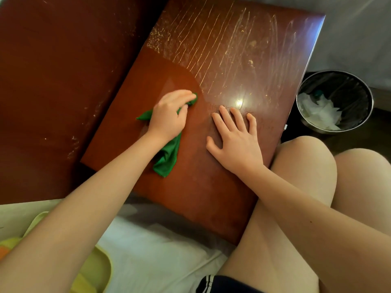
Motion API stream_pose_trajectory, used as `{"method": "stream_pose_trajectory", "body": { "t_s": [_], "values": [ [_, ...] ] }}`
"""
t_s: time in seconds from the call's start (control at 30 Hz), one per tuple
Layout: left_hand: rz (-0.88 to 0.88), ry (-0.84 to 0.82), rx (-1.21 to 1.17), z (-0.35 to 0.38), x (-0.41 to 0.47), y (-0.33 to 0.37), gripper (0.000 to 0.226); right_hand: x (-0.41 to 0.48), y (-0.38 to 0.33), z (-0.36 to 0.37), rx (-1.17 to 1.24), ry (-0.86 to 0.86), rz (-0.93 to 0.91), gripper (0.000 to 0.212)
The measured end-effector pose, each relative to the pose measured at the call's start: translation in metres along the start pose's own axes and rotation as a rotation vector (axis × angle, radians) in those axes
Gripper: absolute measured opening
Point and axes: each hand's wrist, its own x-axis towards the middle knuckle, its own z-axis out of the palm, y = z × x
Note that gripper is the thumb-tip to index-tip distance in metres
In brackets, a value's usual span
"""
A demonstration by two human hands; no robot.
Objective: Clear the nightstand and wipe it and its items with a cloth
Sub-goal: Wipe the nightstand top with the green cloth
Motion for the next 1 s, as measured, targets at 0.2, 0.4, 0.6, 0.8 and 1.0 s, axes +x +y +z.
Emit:
{"method": "stream_pose_trajectory", "body": {
  "t_s": [0.2, 0.4, 0.6, 0.8, 1.0],
  "values": [
    [-0.275, 0.102, 0.045, 0.006, 0.06, -0.01, 0.035, 0.0, 0.0, -0.001, 0.007, -0.022, 0.003, 0.058],
    [-0.266, 0.069, 0.077, 0.007, 0.067, -0.009, 0.035, 0.0, 0.001, -0.002, 0.02, -0.033, 0.005, 0.058],
    [-0.128, 0.026, 0.08, 0.009, 0.049, 0.002, 0.034, 0.0, 0.001, -0.001, 0.01, -0.061, 0.004, 0.06],
    [-0.015, -0.007, 0.045, 0.007, 0.021, 0.018, 0.034, 0.0, 0.001, -0.002, 0.012, -0.055, 0.0, 0.061],
    [0.092, -0.072, 0.006, 0.001, -0.027, 0.023, 0.036, 0.0, 0.001, -0.001, 0.023, -0.039, -0.003, 0.059]
  ]
}}
